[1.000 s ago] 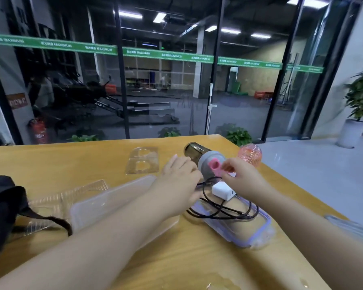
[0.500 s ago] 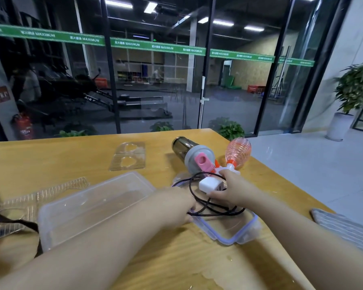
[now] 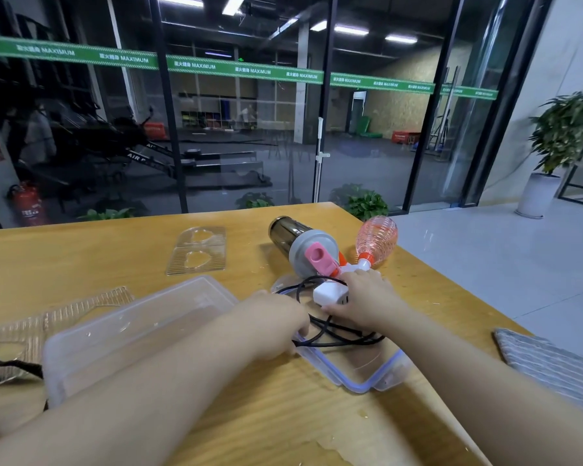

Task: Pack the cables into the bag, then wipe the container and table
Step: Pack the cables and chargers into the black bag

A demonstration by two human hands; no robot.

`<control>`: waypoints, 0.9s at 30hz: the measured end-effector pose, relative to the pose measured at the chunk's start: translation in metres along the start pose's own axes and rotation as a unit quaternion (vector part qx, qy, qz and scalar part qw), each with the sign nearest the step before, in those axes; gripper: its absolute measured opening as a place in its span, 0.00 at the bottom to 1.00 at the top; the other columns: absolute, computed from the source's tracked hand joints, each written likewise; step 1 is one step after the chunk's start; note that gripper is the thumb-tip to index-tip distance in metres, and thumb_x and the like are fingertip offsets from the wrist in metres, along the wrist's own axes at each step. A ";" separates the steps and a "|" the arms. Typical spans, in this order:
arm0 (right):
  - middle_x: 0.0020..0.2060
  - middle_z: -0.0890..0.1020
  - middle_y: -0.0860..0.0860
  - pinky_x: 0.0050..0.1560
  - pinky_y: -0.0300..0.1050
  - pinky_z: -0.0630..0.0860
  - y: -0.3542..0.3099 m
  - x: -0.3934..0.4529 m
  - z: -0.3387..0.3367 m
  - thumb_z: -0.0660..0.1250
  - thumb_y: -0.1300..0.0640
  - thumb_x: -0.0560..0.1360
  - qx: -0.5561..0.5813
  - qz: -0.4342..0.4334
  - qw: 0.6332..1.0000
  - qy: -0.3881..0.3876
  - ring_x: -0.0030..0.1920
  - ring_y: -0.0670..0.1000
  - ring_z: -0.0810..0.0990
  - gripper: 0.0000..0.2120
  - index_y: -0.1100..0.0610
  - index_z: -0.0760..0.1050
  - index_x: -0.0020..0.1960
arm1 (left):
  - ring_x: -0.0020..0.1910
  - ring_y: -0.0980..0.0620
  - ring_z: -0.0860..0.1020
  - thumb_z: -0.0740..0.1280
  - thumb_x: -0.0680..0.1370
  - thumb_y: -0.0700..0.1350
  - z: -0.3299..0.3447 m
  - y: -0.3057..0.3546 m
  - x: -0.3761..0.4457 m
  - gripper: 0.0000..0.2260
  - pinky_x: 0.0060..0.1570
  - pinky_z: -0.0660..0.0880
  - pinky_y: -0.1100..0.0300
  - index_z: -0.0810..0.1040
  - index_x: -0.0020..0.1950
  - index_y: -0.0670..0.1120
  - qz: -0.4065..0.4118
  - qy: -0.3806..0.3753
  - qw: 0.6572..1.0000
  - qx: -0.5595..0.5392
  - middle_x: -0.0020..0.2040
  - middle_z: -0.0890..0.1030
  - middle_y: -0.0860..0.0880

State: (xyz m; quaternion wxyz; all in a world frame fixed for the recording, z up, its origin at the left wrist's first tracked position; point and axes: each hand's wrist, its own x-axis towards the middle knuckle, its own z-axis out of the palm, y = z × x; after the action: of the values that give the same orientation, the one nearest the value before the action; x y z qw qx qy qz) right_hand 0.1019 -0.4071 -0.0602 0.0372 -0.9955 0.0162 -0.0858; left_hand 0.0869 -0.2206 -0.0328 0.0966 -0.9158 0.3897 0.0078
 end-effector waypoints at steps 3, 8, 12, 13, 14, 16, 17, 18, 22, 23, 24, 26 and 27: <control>0.59 0.75 0.52 0.56 0.48 0.69 0.000 0.000 0.001 0.66 0.36 0.71 0.027 0.005 1.000 -0.008 0.60 0.56 0.71 0.29 0.53 0.70 0.65 | 0.50 0.45 0.76 0.66 0.75 0.45 0.000 0.000 -0.001 0.05 0.50 0.68 0.53 0.78 0.49 0.47 0.013 0.011 1.000 0.016 0.48 0.80 0.48; 0.57 0.74 0.53 0.53 0.46 0.72 -0.001 -0.003 0.000 0.66 0.39 0.72 0.047 -0.005 0.999 0.008 0.57 0.54 0.72 0.27 0.56 0.71 0.63 | 0.45 0.44 0.76 0.64 0.75 0.41 -0.004 0.000 -0.004 0.03 0.46 0.70 0.54 0.77 0.46 0.46 0.010 0.013 1.000 0.023 0.45 0.80 0.48; 0.53 0.75 0.52 0.49 0.45 0.71 0.000 -0.004 -0.003 0.65 0.37 0.71 0.079 -0.012 0.996 0.038 0.54 0.53 0.73 0.28 0.57 0.72 0.60 | 0.43 0.47 0.72 0.63 0.78 0.44 -0.011 -0.001 -0.008 0.03 0.37 0.63 0.58 0.69 0.47 0.49 0.000 0.027 0.999 -0.033 0.45 0.76 0.50; 0.53 0.74 0.52 0.48 0.44 0.71 0.000 -0.004 -0.005 0.66 0.37 0.71 0.091 -0.007 0.995 0.037 0.53 0.53 0.73 0.27 0.57 0.72 0.60 | 0.42 0.49 0.70 0.63 0.78 0.43 -0.012 -0.001 -0.009 0.06 0.37 0.63 0.58 0.66 0.46 0.51 0.004 0.031 0.998 -0.048 0.45 0.75 0.51; 0.53 0.73 0.52 0.47 0.44 0.71 0.000 -0.005 -0.008 0.66 0.38 0.71 0.104 -0.002 0.994 0.035 0.52 0.52 0.74 0.27 0.57 0.72 0.61 | 0.42 0.50 0.69 0.62 0.78 0.42 -0.015 -0.001 -0.010 0.08 0.37 0.64 0.58 0.64 0.45 0.53 0.011 0.032 0.997 -0.064 0.46 0.75 0.51; 0.55 0.72 0.52 0.49 0.45 0.73 0.000 -0.007 -0.014 0.67 0.40 0.71 0.126 0.004 0.991 0.036 0.52 0.52 0.74 0.27 0.57 0.70 0.62 | 0.43 0.52 0.71 0.60 0.77 0.41 -0.021 0.001 -0.014 0.10 0.39 0.68 0.57 0.62 0.44 0.55 0.024 0.036 0.994 -0.104 0.48 0.76 0.51; 0.55 0.72 0.52 0.49 0.46 0.73 0.000 -0.008 -0.017 0.68 0.40 0.71 0.133 0.004 0.990 0.042 0.52 0.52 0.74 0.28 0.57 0.70 0.63 | 0.44 0.52 0.72 0.59 0.76 0.43 -0.024 0.002 -0.015 0.09 0.41 0.69 0.57 0.62 0.43 0.56 0.032 0.040 0.990 -0.128 0.48 0.75 0.51; 0.54 0.72 0.51 0.49 0.46 0.73 0.001 -0.010 -0.020 0.68 0.40 0.71 0.139 0.002 0.989 0.052 0.51 0.52 0.74 0.28 0.57 0.70 0.63 | 0.45 0.52 0.73 0.58 0.74 0.46 -0.028 0.003 -0.017 0.05 0.42 0.69 0.58 0.64 0.43 0.56 0.041 0.049 0.987 -0.146 0.48 0.75 0.51; 0.54 0.72 0.50 0.46 0.41 0.69 0.003 -0.013 -0.032 0.69 0.42 0.71 0.166 -0.004 0.982 0.091 0.50 0.49 0.72 0.28 0.56 0.70 0.65 | 0.48 0.48 0.74 0.63 0.74 0.41 -0.032 -0.004 -0.014 0.02 0.45 0.71 0.56 0.75 0.45 0.46 0.047 0.114 0.986 -0.111 0.46 0.74 0.49; 0.54 0.72 0.50 0.45 0.40 0.69 0.003 -0.013 -0.035 0.70 0.42 0.71 0.171 -0.003 0.981 0.096 0.49 0.48 0.72 0.28 0.56 0.70 0.65 | 0.48 0.48 0.74 0.64 0.75 0.38 -0.034 -0.006 -0.013 0.03 0.45 0.70 0.55 0.76 0.45 0.44 0.050 0.131 0.985 -0.098 0.45 0.73 0.48; 0.54 0.72 0.49 0.43 0.39 0.68 0.003 -0.012 -0.037 0.69 0.42 0.71 0.177 -0.001 0.979 0.102 0.48 0.47 0.72 0.28 0.55 0.71 0.64 | 0.48 0.48 0.74 0.64 0.75 0.38 -0.038 -0.008 -0.012 0.03 0.45 0.70 0.56 0.76 0.46 0.44 0.049 0.138 0.986 -0.080 0.45 0.73 0.49; 0.49 0.74 0.49 0.35 0.35 0.64 0.001 -0.010 -0.041 0.69 0.39 0.69 0.188 0.000 0.976 0.112 0.43 0.45 0.71 0.26 0.55 0.73 0.60 | 0.51 0.47 0.74 0.63 0.77 0.39 -0.051 -0.007 -0.011 0.06 0.49 0.69 0.56 0.78 0.50 0.44 0.033 0.131 0.989 -0.053 0.48 0.74 0.48; 0.45 0.75 0.49 0.32 0.35 0.62 -0.001 -0.009 -0.043 0.69 0.37 0.68 0.200 0.004 0.973 0.117 0.40 0.45 0.71 0.26 0.55 0.75 0.56 | 0.53 0.47 0.74 0.62 0.78 0.40 -0.058 -0.007 -0.010 0.07 0.51 0.70 0.57 0.79 0.52 0.44 0.018 0.127 0.990 -0.064 0.49 0.75 0.48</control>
State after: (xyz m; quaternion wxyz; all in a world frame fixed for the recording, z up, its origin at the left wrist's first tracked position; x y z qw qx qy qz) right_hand 0.0861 -0.4092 -0.0194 0.2335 -0.9509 0.0066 -0.2028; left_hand 0.0818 -0.2192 0.0262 -0.0129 -0.9066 0.4136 -0.0821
